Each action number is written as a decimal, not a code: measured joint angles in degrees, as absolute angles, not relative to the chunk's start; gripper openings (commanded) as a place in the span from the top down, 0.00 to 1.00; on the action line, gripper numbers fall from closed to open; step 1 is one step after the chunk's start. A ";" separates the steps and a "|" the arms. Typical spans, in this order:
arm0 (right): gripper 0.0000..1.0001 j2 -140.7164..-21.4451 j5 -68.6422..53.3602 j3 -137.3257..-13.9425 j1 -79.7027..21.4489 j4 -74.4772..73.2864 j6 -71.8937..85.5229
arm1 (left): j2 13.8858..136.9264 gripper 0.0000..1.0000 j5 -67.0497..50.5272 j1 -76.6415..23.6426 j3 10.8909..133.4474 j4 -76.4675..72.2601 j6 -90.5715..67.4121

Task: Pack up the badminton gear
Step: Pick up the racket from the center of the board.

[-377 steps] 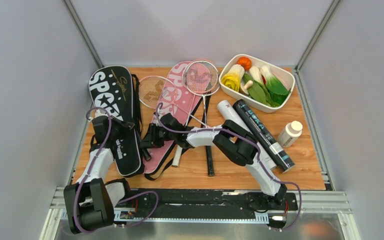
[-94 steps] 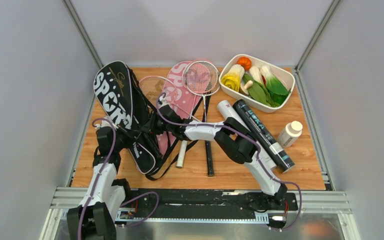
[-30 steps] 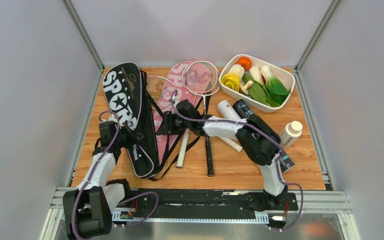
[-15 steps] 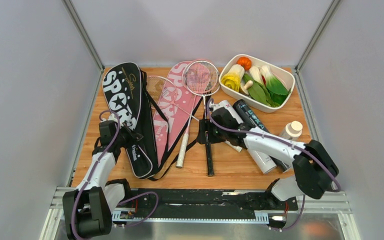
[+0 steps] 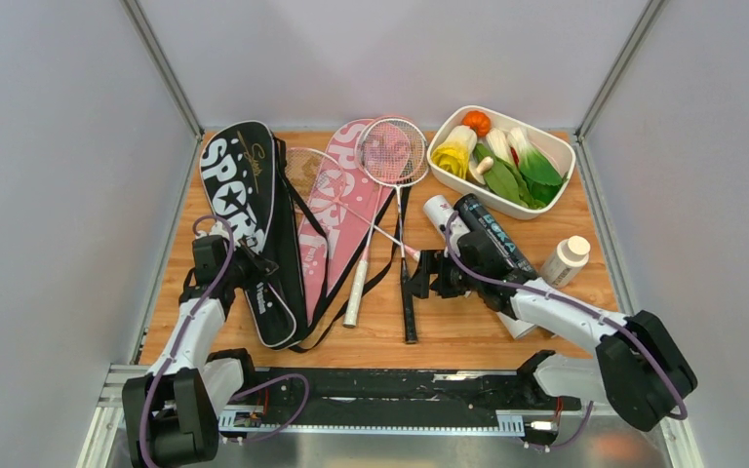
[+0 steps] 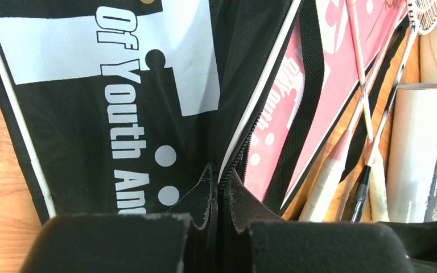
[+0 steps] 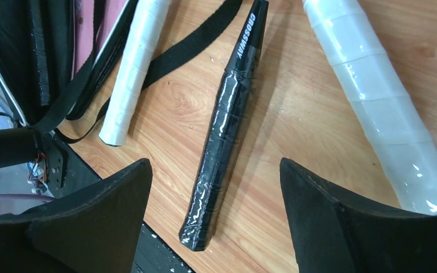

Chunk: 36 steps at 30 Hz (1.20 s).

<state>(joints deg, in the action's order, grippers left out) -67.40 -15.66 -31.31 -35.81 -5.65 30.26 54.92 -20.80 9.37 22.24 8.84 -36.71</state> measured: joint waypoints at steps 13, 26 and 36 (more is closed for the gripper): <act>0.26 -82.30 -20.82 -28.88 -33.80 12.93 33.85 | 54.04 1.00 -20.47 9.37 22.68 9.93 -36.64; 0.43 -92.55 -15.94 -31.57 -36.97 24.88 36.86 | 54.04 1.00 -20.43 9.37 22.83 10.15 -36.67; 0.43 -96.27 -9.06 -34.48 -39.51 26.94 39.86 | 54.04 1.00 -20.43 9.37 22.83 10.15 -36.69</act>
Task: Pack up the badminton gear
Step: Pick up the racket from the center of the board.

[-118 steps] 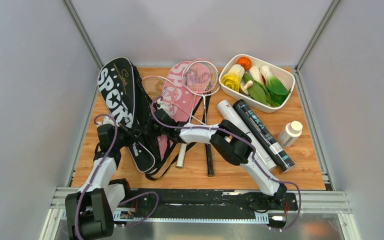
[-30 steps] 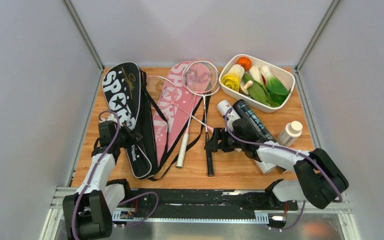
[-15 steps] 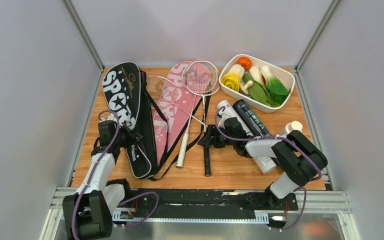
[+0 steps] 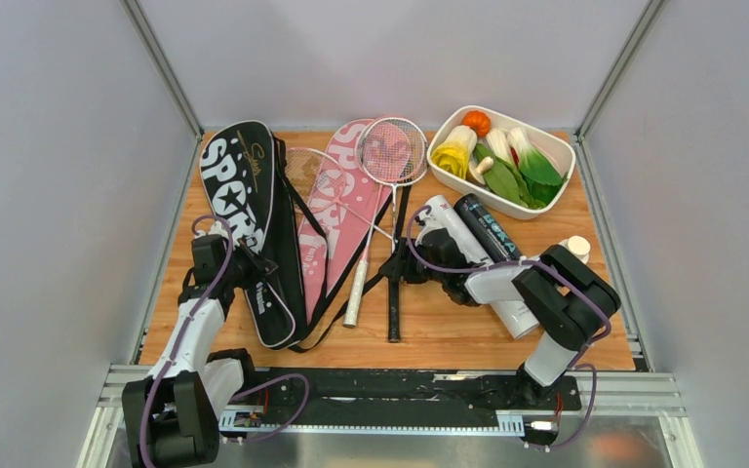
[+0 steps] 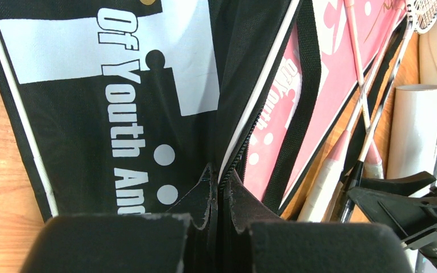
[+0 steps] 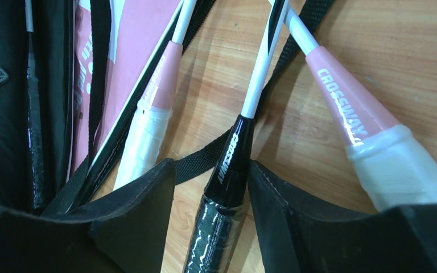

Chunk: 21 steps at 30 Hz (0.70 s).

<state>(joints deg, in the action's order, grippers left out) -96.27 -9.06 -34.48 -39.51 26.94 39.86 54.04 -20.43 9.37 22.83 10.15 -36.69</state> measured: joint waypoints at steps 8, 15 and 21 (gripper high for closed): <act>0.81 -98.04 -2.98 -35.38 -41.47 28.01 40.97 | 53.08 1.00 -20.18 9.37 22.83 10.50 -36.69; 1.00 -93.93 0.01 -33.15 -41.58 25.61 41.65 | 52.77 1.00 -19.70 9.37 22.83 10.90 -36.69; 1.00 -83.09 -0.89 -31.77 -42.02 16.56 39.29 | 52.80 1.00 -19.38 9.37 22.83 10.92 -36.69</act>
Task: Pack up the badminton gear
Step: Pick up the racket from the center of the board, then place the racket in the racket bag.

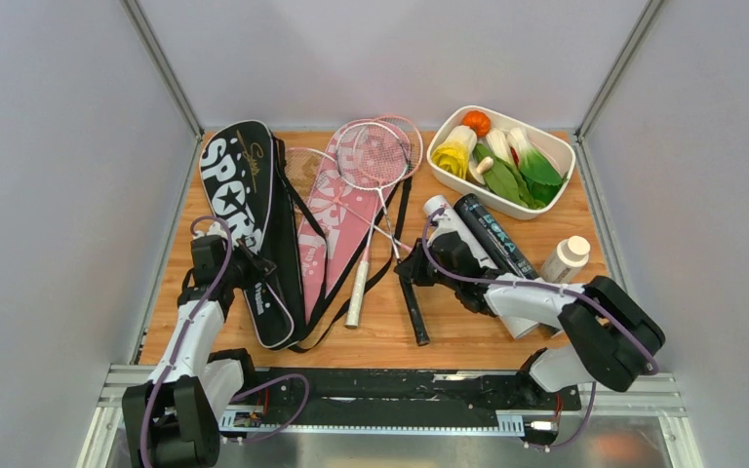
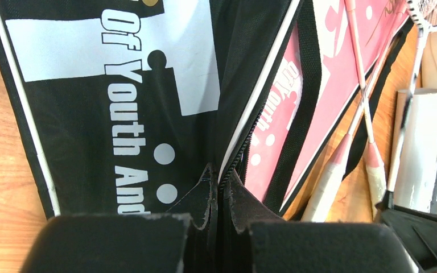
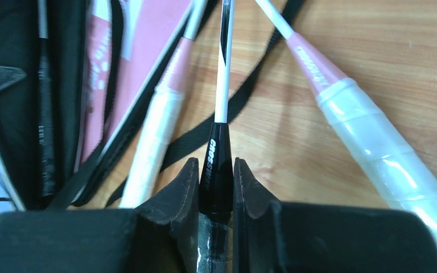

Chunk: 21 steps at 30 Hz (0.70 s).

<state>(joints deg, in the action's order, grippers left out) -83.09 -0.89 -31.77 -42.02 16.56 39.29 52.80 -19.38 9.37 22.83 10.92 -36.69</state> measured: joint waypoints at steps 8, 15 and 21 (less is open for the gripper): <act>1.00 -76.64 -1.63 -33.91 -48.36 9.96 38.61 | 53.23 1.00 -19.40 9.37 22.83 10.81 -36.71; 1.00 -74.02 -1.28 -33.89 -57.52 5.69 38.41 | 53.30 1.00 -19.44 9.37 22.83 10.52 -36.77; 1.00 -80.62 -1.39 -37.58 -61.36 6.04 37.12 | 53.28 1.00 -19.77 9.37 22.83 10.39 -36.91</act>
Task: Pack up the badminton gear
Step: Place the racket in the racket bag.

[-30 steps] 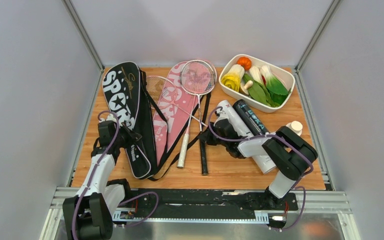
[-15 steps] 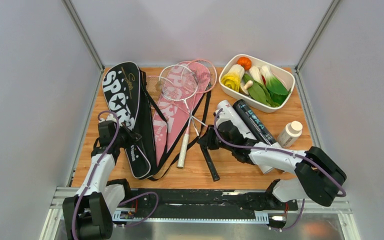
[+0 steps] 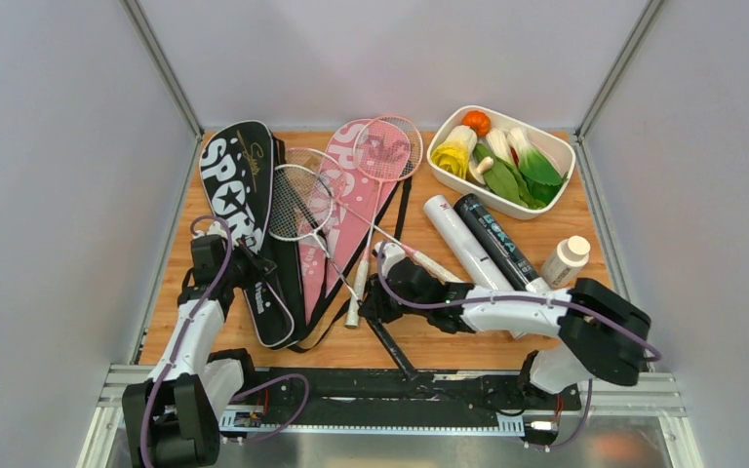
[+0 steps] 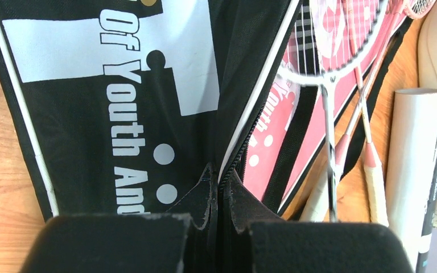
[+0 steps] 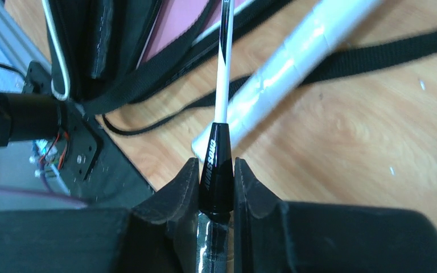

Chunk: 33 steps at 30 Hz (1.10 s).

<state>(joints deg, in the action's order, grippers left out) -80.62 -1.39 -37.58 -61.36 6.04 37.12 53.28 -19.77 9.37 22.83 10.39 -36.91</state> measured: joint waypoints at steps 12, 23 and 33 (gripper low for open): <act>1.00 -112.55 -2.44 -72.34 -59.37 4.75 37.23 | 53.23 1.00 -22.59 9.37 22.83 8.71 -37.34; 1.00 -127.83 -9.45 -92.82 -56.16 2.24 40.07 | 53.67 1.00 -25.69 9.37 22.35 6.85 -37.39; 0.97 -133.23 -10.50 -98.85 -55.99 0.80 46.81 | 54.11 1.00 -26.81 9.58 19.75 2.94 -38.74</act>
